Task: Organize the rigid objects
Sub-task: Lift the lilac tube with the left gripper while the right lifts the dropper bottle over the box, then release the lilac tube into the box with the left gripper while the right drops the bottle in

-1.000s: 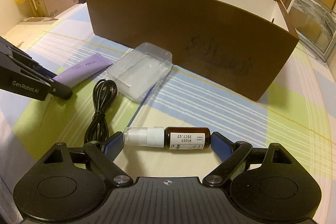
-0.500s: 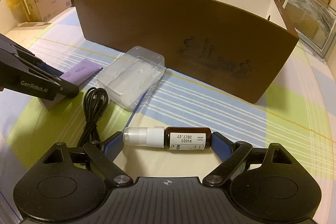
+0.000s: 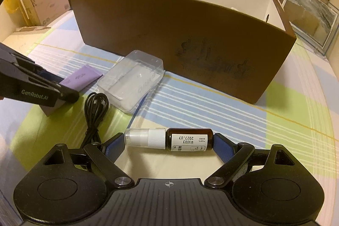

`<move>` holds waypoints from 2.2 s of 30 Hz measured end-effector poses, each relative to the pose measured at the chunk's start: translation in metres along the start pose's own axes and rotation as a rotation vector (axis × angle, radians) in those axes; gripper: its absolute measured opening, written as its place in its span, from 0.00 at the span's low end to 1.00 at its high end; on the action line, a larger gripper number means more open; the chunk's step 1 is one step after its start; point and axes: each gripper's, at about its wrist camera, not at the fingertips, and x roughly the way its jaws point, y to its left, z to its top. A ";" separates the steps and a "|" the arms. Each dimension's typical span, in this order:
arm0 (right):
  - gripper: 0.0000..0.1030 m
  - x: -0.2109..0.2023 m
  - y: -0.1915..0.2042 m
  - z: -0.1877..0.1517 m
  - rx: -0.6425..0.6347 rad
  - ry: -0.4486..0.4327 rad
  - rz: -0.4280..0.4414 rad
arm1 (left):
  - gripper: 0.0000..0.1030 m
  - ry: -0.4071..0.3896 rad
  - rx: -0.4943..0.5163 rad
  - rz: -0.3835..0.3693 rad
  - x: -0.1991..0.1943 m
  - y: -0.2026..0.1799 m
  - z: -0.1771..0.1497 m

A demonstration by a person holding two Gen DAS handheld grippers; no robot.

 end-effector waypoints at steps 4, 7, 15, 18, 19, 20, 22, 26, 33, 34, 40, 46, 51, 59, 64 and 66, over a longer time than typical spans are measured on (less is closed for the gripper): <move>0.83 -0.004 0.002 0.002 0.003 -0.011 0.003 | 0.28 -0.012 -0.005 -0.003 -0.006 0.002 -0.002; 0.83 -0.008 0.003 0.004 0.007 -0.021 0.009 | 0.28 -0.024 -0.011 -0.005 -0.012 0.004 -0.003; 0.83 -0.023 0.007 0.015 0.015 -0.064 0.037 | 0.28 -0.084 -0.033 -0.025 -0.042 0.005 -0.003; 0.83 -0.031 0.008 0.021 0.023 -0.088 0.057 | 0.28 -0.116 -0.036 -0.036 -0.057 0.003 0.001; 0.83 -0.032 0.009 0.023 0.024 -0.095 0.063 | 0.28 -0.127 -0.037 -0.040 -0.062 0.003 0.002; 0.83 -0.036 0.010 0.026 0.027 -0.105 0.070 | 0.28 -0.139 -0.037 -0.045 -0.067 0.003 0.004; 0.83 -0.041 0.011 0.032 0.032 -0.123 0.082 | 0.28 -0.167 -0.035 -0.053 -0.078 0.001 0.008; 0.83 -0.055 0.012 0.045 0.039 -0.154 0.093 | 0.28 -0.217 -0.029 -0.068 -0.096 0.000 0.018; 0.83 -0.069 0.006 0.073 0.052 -0.211 0.100 | 0.28 -0.281 -0.022 -0.062 -0.111 0.000 0.049; 0.83 -0.070 0.004 0.077 0.054 -0.219 0.098 | 0.28 -0.288 -0.025 -0.062 -0.111 0.001 0.054; 0.83 -0.066 -0.009 0.105 0.065 -0.253 0.082 | 0.28 -0.324 -0.026 -0.043 -0.107 0.008 0.086; 0.83 -0.051 -0.021 0.133 0.082 -0.254 0.066 | 0.28 -0.319 -0.034 -0.023 -0.092 0.015 0.115; 0.83 -0.031 -0.030 0.157 0.092 -0.248 0.060 | 0.28 -0.307 -0.028 -0.009 -0.074 0.021 0.138; 0.83 0.009 -0.048 0.190 0.100 -0.199 0.039 | 0.28 -0.268 -0.025 -0.003 -0.040 0.031 0.175; 0.83 0.032 -0.056 0.208 0.102 -0.161 0.029 | 0.28 -0.238 -0.016 0.005 -0.016 0.036 0.195; 0.83 0.043 -0.060 0.214 0.111 -0.134 0.030 | 0.28 -0.225 -0.017 0.006 -0.008 0.037 0.201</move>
